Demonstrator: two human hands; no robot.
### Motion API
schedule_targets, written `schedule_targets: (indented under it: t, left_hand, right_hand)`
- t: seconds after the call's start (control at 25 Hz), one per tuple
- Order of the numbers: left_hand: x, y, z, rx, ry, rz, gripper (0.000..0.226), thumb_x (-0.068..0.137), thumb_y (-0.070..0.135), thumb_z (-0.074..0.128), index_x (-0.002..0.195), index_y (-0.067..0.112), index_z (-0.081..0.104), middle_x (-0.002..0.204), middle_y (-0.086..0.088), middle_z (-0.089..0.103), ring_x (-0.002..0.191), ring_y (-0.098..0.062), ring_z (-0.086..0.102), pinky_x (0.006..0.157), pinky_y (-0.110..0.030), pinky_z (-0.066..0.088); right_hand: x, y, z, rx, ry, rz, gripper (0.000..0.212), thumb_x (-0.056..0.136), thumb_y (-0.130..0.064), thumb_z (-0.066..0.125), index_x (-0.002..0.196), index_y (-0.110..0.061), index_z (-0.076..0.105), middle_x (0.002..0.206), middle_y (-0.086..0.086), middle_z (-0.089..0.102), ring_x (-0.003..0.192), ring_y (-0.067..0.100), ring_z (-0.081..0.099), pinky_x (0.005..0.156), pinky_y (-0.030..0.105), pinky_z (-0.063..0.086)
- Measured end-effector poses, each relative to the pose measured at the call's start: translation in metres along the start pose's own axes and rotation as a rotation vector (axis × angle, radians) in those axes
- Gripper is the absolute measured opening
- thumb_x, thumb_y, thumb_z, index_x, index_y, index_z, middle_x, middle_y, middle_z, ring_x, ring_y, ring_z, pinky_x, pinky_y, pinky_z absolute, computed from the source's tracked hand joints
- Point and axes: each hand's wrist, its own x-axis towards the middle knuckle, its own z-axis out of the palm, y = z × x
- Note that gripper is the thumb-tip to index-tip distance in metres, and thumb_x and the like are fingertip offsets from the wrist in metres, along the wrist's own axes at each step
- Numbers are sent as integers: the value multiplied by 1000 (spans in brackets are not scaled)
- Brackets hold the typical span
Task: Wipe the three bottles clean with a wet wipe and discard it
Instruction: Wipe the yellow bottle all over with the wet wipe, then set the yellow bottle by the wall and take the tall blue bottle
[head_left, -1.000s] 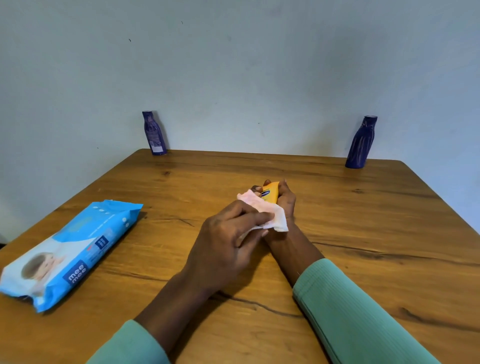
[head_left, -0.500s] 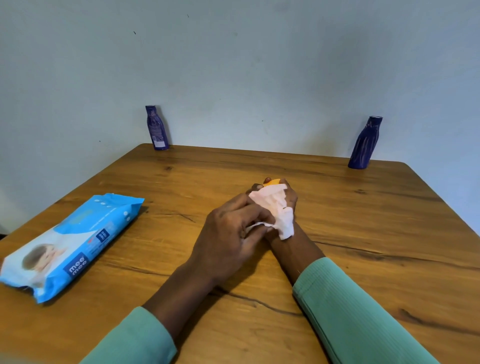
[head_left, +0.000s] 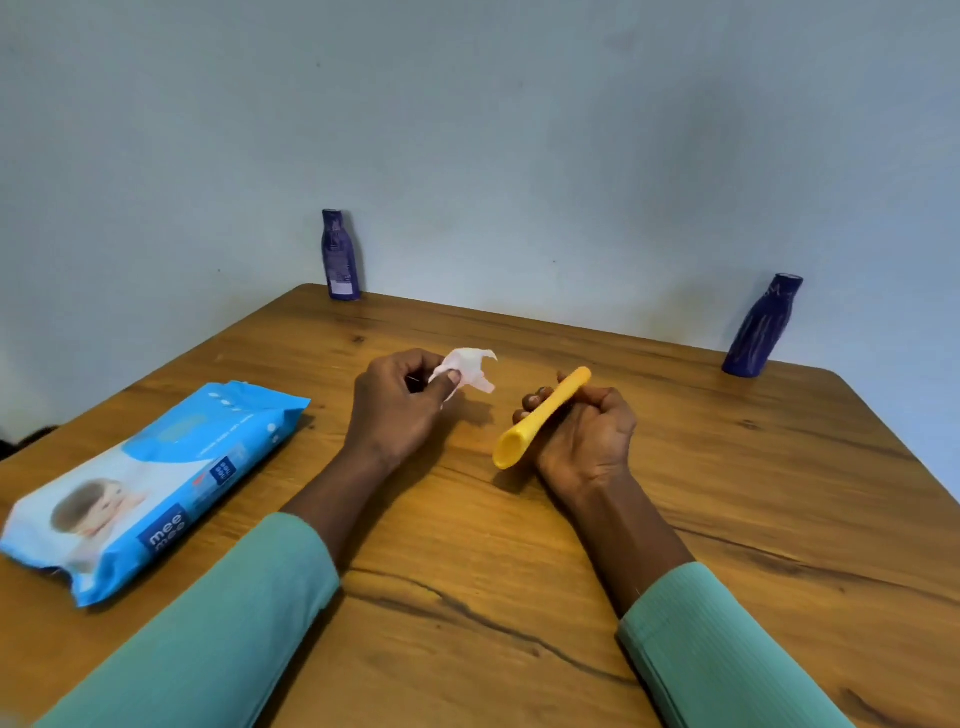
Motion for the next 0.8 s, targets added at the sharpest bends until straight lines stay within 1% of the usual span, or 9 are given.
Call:
schedule_targets:
  t: [0.08,0.16,0.2,0.28,0.4,0.52,0.6,0.68,0.8]
  left_hand:
    - [15,-14,1,114,64,-22,16,94,30,76,107,22,81,90,7,76,80,-6,67,65,-22,50]
    - [26,-22,7,119,108,-21,17,94,30,76,106,19,80,89,7,74,74,0,61,60,-17,42]
    - [30,-23,11,128,104,-7,18,94,31,75,108,19,80,90,7,74,74,0,60,60,-17,42]
    - [37,-26,16,138,88,18,20,95,32,74,110,19,80,95,4,76,77,-3,63,60,-19,44]
    - [46,-30,21,170,70,57,24,96,35,73,113,19,79,101,2,78,84,-11,67,60,-18,42]
    - [49,-33,23,169,51,82,27,96,36,73,117,21,78,106,2,78,88,-11,68,63,-18,46]
    - [49,-34,24,156,47,96,25,96,37,73,116,23,78,105,3,78,87,-11,68,66,-22,49]
    - [49,-36,24,148,47,102,25,96,37,73,116,24,78,106,3,78,86,-10,67,65,-21,49]
    - [50,-36,25,154,37,112,25,96,37,73,117,24,77,108,3,78,87,-9,66,62,-17,46]
  right_hand:
    - [9,-2,2,-119,-2,-56,6,97,-17,54,98,-11,54,79,7,57,80,21,58,85,41,51]
    - [19,-8,7,-343,20,-167,15,100,-15,63,115,-11,61,96,9,68,95,24,68,87,52,58]
    - [24,-15,13,-475,20,-253,18,100,-16,65,118,-12,64,99,6,70,95,21,70,81,48,61]
    - [43,-29,31,-746,17,-416,19,99,-19,68,116,-13,69,98,-1,74,85,8,71,67,25,59]
    - [94,-56,60,-1049,63,-572,25,97,-18,72,120,-12,67,98,-5,72,80,5,67,61,19,48]
    - [146,-73,81,-1301,52,-609,38,94,-17,75,129,-8,62,102,1,67,92,19,65,67,27,55]
    - [172,-78,89,-1374,40,-598,37,94,-13,74,129,-10,61,105,2,65,102,25,67,80,37,62]
    - [193,-80,94,-1437,32,-593,35,96,-11,72,128,-13,59,110,3,63,109,29,66,90,46,61]
    - [214,-84,95,-1566,57,-532,38,97,-10,69,133,-17,57,126,9,57,117,33,64,93,50,61]
